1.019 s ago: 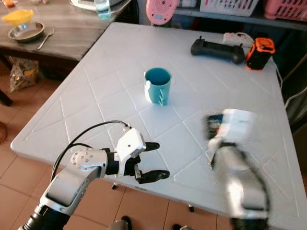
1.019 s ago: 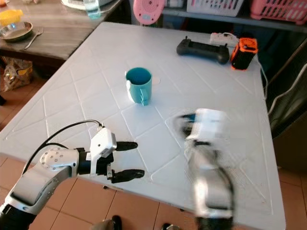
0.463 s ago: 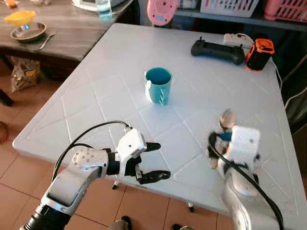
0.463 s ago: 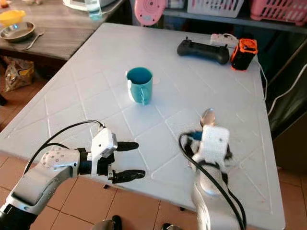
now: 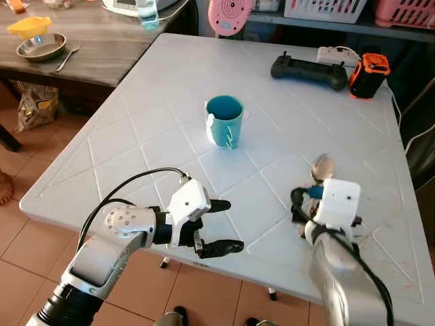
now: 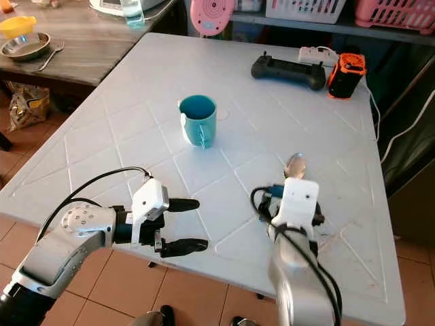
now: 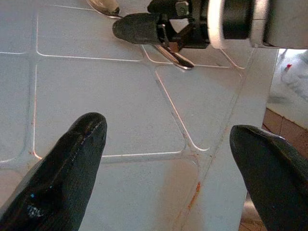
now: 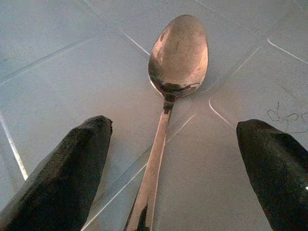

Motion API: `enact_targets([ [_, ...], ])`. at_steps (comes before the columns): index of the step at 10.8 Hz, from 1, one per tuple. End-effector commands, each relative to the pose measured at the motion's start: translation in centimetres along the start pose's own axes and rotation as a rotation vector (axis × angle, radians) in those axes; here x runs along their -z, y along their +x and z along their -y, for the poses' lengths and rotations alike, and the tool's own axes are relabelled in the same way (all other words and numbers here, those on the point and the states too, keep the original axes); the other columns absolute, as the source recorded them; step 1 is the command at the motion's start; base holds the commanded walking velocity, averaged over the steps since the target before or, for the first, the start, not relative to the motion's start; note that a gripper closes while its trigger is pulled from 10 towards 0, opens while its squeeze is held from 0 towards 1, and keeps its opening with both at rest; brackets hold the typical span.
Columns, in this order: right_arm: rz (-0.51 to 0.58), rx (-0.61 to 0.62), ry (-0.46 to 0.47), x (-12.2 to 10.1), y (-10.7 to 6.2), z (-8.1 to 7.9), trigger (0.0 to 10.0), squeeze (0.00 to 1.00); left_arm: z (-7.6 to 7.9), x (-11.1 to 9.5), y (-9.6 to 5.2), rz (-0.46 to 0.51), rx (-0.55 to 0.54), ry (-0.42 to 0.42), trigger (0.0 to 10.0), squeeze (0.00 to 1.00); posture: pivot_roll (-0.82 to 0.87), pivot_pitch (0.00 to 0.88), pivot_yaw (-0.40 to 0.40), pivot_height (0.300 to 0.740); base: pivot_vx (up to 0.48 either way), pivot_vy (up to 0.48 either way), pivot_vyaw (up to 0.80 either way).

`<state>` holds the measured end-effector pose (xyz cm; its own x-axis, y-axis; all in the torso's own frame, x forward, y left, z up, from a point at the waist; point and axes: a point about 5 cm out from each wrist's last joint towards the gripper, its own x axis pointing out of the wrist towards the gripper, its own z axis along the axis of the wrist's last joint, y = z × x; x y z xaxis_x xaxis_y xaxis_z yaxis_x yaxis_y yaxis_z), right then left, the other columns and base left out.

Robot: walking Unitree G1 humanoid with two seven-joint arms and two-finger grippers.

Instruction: Setting the table

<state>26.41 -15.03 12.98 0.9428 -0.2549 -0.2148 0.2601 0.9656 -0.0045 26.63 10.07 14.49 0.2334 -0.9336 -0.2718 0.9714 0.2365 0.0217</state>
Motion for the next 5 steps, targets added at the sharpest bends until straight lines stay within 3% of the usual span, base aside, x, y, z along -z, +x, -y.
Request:
enact_targets([
  [1, -0.027, -0.017, 0.013, 0.7, 0.5, -0.2, 10.0, 1.00, 0.3, 0.2, 0.0, -0.019, 0.020, 0.005, 10.0, 0.00, 0.17, 0.200, 0.034, 0.740, 0.000, 0.000, 0.00],
  [3, -0.036, -0.021, 0.003, 1.1, 1.5, -0.6, 9.8, 0.93, 0.5, 0.2, 0.2, -0.014, 0.024, 0.002, 10.0, 0.00, 0.17, 0.201, 0.028, 0.740, 0.000, 0.000, 0.00],
  [4, -0.051, -0.029, 0.027, 1.4, 2.1, -0.7, 0.0, 0.48, 0.5, 0.2, 0.3, -0.010, 0.020, -0.001, 10.0, 0.00, 0.17, 0.201, 0.022, 0.740, 0.000, 0.000, 0.00],
  [5, -0.047, -0.045, 0.028, 1.3, 2.4, -0.9, 0.0, 0.00, 0.5, 0.2, 0.3, -0.008, 0.018, -0.002, 10.0, 0.00, 0.17, 0.201, 0.017, 0.740, 0.000, 0.000, 0.00],
])
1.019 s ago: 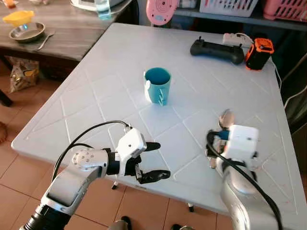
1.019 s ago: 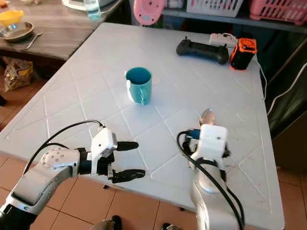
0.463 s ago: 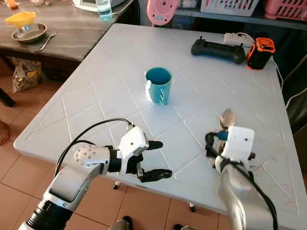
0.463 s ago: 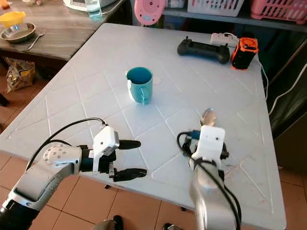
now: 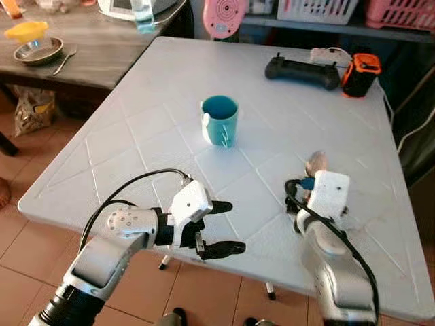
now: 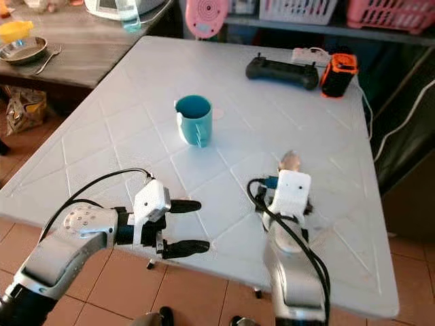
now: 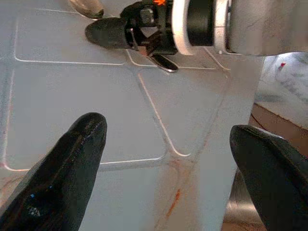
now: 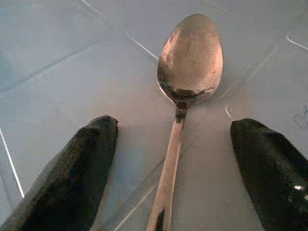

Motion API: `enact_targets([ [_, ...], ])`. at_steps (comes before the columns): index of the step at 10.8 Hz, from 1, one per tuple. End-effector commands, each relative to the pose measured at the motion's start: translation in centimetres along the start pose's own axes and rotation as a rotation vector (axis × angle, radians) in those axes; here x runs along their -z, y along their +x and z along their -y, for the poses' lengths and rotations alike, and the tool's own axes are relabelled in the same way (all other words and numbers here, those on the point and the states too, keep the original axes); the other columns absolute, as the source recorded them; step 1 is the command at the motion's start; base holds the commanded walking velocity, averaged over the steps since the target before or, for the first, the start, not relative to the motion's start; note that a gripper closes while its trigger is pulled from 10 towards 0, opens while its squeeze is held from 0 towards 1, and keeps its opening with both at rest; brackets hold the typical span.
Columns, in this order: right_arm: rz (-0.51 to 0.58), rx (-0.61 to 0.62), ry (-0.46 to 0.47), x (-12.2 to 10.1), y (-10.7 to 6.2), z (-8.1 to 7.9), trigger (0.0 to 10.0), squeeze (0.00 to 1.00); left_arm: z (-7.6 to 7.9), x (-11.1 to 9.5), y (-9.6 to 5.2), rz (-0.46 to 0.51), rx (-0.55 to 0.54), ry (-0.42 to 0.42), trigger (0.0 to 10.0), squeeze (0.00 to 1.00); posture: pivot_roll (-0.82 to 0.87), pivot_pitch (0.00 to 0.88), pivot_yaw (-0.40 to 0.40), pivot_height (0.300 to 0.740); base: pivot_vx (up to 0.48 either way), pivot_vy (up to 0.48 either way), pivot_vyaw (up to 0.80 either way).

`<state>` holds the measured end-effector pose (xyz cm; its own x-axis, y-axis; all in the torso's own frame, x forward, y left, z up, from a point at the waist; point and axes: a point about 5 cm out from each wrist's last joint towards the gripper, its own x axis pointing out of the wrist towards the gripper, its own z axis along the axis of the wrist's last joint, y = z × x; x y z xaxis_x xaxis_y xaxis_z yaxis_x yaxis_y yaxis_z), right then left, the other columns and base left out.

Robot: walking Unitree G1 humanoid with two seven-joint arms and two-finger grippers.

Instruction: Setting the table

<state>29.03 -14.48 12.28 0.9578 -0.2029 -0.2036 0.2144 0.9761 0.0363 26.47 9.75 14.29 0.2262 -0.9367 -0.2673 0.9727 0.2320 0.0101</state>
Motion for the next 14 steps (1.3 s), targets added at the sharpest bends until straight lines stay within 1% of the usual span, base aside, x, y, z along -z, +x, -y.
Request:
enact_targets([
  [1, -0.050, -0.010, 0.011, 0.91, 0.25, -0.12, 0.0, 0.00, 0.36, 0.14, 0.10, -0.010, 0.008, 0.006, 10.0, 0.00, 0.17, 0.201, 0.014, 0.740, 0.000, 0.000, 0.00],
  [4, -0.044, -0.024, 0.013, 0.96, 0.14, -0.47, 0.0, 0.00, 0.53, 0.19, 0.15, -0.009, 0.009, 0.002, 10.0, 0.00, 0.17, 0.206, 0.015, 0.740, 0.000, 0.000, 0.00],
  [6, -0.057, -0.023, 0.035, 1.07, 0.11, -0.60, 0.0, 0.00, 0.56, 0.20, 0.20, -0.011, 0.013, 0.002, 10.0, 0.00, 0.16, 0.208, 0.017, 0.740, 0.000, 0.000, 0.00],
  [7, -0.072, -0.017, 0.062, 1.06, 0.20, -0.63, 0.0, 0.00, 0.53, 0.20, 0.20, -0.012, 0.013, 0.003, 10.0, 0.00, 0.16, 0.210, 0.018, 0.740, 0.000, 0.000, 0.00],
  [9, -0.066, -0.003, 0.048, 0.84, 0.23, -0.47, 0.0, 0.00, 0.58, 0.17, 0.23, -0.011, 0.014, 0.004, 10.0, 0.00, 0.16, 0.211, 0.017, 0.740, 0.000, 0.000, 0.00],
  [12, -0.087, -0.011, 0.049, 1.54, -0.08, -0.57, 0.0, 0.00, 0.62, 0.23, 0.21, -0.013, 0.012, 0.003, 10.0, 0.00, 0.17, 0.210, 0.015, 0.740, 0.000, 0.000, 0.00],
  [14, -0.085, -0.014, 0.052, 1.34, -0.02, -0.74, 0.0, 0.00, 0.61, 0.24, 0.20, -0.013, 0.012, 0.004, 10.0, 0.00, 0.17, 0.208, 0.014, 0.740, 0.000, 0.000, 0.00],
])
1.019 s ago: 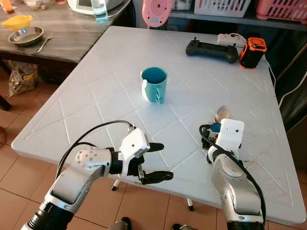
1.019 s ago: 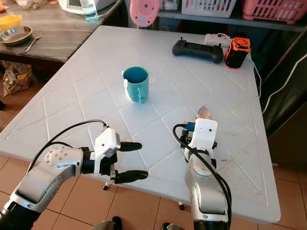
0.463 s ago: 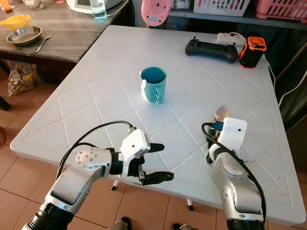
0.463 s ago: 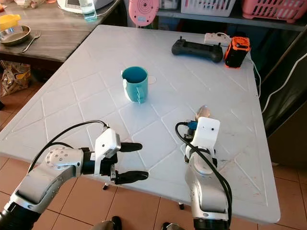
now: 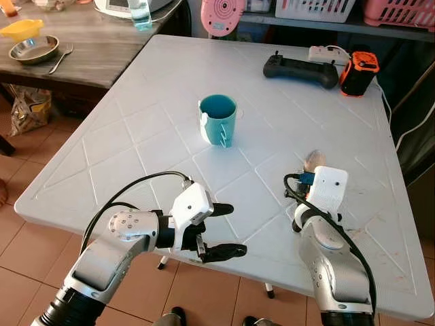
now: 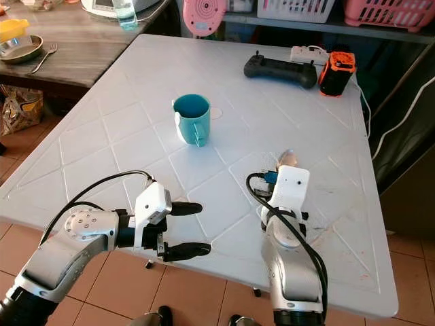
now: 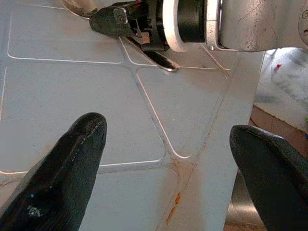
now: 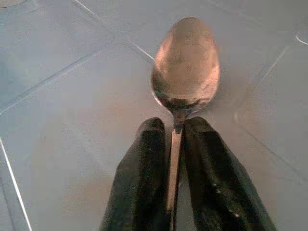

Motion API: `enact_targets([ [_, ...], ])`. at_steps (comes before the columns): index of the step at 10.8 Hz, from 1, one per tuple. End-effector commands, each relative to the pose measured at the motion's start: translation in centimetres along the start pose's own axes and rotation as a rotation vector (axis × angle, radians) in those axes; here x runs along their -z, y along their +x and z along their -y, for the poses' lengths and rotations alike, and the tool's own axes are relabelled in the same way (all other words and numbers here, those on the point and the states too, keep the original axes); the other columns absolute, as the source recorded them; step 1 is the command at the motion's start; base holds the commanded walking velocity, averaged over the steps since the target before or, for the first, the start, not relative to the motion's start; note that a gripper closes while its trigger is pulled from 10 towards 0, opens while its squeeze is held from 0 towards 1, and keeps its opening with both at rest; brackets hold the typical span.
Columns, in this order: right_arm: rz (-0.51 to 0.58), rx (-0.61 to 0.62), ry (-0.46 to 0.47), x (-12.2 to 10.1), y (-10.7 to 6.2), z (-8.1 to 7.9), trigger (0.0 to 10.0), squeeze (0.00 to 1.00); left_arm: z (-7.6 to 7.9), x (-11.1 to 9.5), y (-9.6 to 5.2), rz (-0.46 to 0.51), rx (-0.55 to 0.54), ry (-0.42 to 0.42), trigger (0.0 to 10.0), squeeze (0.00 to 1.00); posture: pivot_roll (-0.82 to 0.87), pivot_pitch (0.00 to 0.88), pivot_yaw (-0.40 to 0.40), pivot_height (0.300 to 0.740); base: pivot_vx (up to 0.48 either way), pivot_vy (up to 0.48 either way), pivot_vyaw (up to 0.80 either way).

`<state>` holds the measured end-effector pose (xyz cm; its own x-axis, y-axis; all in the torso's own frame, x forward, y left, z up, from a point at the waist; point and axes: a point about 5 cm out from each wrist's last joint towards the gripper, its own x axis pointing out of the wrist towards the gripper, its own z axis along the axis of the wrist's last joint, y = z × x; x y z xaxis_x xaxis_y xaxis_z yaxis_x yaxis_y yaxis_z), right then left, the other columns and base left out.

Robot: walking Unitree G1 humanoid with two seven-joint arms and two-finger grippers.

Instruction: Setting the table

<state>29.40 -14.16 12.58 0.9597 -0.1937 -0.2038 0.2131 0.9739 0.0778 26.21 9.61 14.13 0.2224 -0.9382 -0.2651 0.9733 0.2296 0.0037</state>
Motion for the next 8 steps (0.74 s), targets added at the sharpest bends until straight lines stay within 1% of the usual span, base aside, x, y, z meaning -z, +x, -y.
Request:
enact_targets([
  [1, -0.086, -0.003, 0.016, 1.63, -0.16, -0.30, 0.0, 0.00, 0.29, 0.10, 0.08, -0.016, 0.008, 0.010, 10.0, 0.00, 0.17, 0.205, 0.014, 0.740, 0.000, 0.000, 0.00],
  [3, -0.096, 0.001, 0.027, 1.74, -0.19, -0.28, 0.0, 0.00, 0.30, 0.16, 0.07, -0.019, 0.010, 0.011, 10.0, 0.00, 0.17, 0.205, 0.014, 0.740, 0.000, 0.000, 0.00],
  [5, -0.091, -0.002, 0.013, 1.72, -0.13, 0.06, 0.0, 0.00, 0.27, 0.24, 0.14, -0.027, 0.007, 0.013, 10.0, 0.00, 0.17, 0.203, 0.015, 0.740, 0.000, 0.000, 0.00],
  [7, -0.076, -0.044, -0.065, 1.77, -0.46, 0.47, 0.0, 0.00, 0.04, 0.21, 0.25, -0.029, -0.001, 0.019, 10.0, 0.00, 0.16, 0.203, 0.016, 0.740, 0.000, 0.000, 0.00],
  [8, -0.045, -0.061, -0.128, 1.58, -0.73, 0.69, 0.0, 0.00, -0.14, 0.14, 0.38, -0.024, -0.014, 0.021, 10.0, 0.00, 0.16, 0.202, 0.017, 0.740, 0.000, 0.000, 0.00],
])
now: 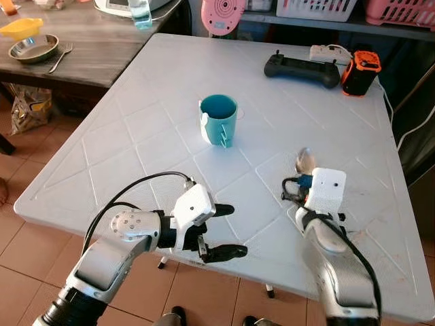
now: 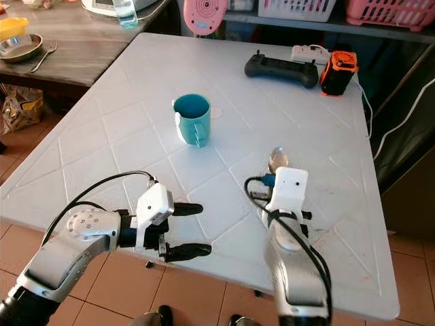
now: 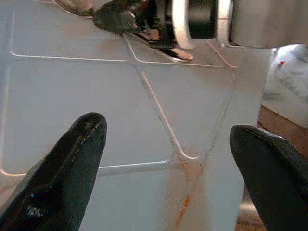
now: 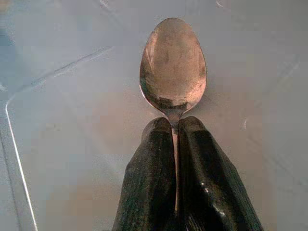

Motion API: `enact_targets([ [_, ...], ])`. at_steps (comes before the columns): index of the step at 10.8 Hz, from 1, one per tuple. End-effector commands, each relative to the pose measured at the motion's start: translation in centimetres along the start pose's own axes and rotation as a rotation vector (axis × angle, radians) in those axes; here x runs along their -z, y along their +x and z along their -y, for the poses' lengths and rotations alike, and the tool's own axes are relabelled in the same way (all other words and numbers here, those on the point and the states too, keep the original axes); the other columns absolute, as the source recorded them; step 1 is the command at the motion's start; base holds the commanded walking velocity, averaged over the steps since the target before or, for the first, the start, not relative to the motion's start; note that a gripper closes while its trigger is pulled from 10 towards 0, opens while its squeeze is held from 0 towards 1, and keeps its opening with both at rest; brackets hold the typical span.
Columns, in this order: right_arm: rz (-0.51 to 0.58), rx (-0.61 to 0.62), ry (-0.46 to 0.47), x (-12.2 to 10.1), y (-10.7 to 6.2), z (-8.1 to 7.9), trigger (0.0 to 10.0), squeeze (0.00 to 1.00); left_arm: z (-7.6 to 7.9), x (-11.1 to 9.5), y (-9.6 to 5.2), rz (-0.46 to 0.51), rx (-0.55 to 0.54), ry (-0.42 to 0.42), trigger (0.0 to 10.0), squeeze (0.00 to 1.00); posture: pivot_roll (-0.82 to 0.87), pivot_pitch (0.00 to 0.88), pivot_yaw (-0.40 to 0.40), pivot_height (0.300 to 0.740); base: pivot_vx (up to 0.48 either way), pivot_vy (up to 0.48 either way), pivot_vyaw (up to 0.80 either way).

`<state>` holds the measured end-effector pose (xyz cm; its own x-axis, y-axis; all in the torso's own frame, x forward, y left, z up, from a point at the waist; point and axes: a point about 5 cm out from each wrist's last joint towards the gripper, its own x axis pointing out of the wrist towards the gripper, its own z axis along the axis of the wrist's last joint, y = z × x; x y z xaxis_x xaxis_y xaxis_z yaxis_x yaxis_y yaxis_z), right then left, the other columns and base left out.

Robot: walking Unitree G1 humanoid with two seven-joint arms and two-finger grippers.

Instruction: Setting the table

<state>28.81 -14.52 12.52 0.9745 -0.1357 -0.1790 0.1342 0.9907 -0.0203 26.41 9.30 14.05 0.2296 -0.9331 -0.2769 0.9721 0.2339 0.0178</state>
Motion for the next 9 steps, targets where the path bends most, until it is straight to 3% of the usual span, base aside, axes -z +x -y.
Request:
enact_targets([
  [1, -0.062, -0.005, -0.027, 1.41, -0.33, 0.10, 0.0, 0.00, -0.06, 0.14, 0.06, -0.010, -0.010, 0.009, 10.0, 0.00, 0.16, 0.202, 0.017, 0.740, 0.000, 0.000, 0.00],
  [9, -0.062, -0.005, -0.027, 1.41, -0.33, 0.10, 0.0, 0.00, -0.06, 0.14, 0.06, -0.010, -0.010, 0.009, 10.0, 0.00, 0.16, 0.202, 0.017, 0.740, 0.000, 0.000, 0.00],
])
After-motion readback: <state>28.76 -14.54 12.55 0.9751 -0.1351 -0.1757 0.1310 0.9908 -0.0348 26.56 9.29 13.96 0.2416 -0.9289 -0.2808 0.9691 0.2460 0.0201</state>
